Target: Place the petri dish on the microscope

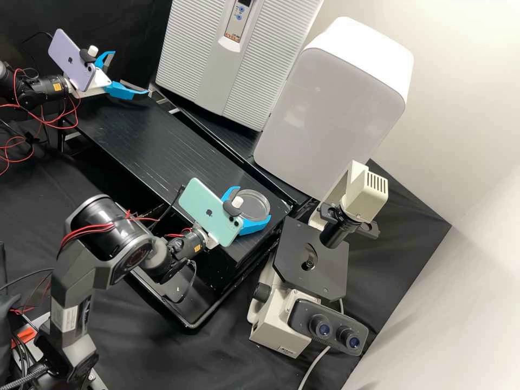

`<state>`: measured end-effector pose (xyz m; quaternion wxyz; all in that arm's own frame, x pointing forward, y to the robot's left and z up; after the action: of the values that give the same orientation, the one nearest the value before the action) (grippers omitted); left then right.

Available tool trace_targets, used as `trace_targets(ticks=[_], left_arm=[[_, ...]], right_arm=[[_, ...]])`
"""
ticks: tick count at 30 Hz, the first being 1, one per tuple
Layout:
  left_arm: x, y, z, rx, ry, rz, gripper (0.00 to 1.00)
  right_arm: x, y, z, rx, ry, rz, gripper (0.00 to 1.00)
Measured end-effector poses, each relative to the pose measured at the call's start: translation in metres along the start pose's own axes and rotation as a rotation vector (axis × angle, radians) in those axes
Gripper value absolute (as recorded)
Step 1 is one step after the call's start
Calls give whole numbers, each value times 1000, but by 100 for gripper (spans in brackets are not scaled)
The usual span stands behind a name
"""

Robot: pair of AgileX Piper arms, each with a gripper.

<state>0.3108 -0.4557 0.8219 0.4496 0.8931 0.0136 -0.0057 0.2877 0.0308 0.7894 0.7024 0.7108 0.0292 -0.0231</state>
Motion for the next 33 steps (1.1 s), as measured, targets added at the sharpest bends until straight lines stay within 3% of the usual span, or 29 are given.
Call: trace_targets(ticks=[15, 33], left_arm=[[0, 0, 0, 0, 0, 0, 100], [0, 0, 0, 0, 0, 0, 100]], right_arm=[[-20, 35, 13, 59, -31, 83, 0], [-19, 39, 34, -1, -8, 40, 0]])
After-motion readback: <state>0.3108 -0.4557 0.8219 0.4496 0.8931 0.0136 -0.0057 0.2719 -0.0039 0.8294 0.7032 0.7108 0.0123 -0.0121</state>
